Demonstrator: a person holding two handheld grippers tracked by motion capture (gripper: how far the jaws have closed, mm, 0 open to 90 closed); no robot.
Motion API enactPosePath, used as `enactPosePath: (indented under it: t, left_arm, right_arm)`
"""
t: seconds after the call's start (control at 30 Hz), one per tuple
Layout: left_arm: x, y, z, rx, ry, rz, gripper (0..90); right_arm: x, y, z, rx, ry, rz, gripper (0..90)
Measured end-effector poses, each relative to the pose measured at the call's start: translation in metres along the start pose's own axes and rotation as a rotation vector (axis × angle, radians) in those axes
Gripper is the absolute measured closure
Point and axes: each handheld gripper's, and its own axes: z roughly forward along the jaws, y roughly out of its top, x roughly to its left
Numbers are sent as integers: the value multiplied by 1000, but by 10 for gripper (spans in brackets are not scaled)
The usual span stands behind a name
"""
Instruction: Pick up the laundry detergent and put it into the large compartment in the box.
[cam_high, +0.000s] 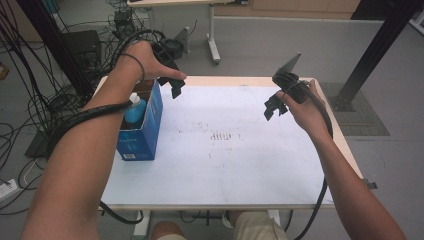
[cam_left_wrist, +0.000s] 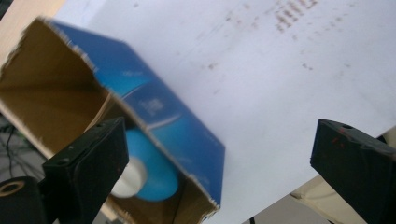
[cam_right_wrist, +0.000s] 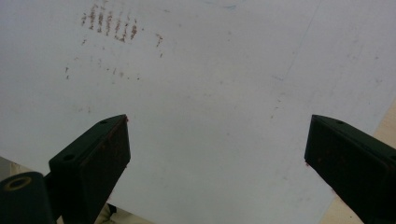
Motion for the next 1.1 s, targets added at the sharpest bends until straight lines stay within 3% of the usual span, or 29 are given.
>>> enactPosePath:
  t: [0.2, 0.4, 0.63, 1.1]
  left_arm:
    - [-11, 7, -1, -20, -7, 100, 46]
    - [-32, 15, -1, -25, 25, 215, 47]
    - [-38, 25, -3, -27, -24, 250, 47]
    - [-50, 34, -2, -22, -19, 291, 46]
  right_arm:
    - [-5, 0, 2, 2, 7, 5, 72]
    - [-8, 3, 4, 8, 14, 5, 71]
    - [-10, 3, 5, 8, 16, 5, 71]
    - [-12, 3, 7, 9, 18, 1, 71]
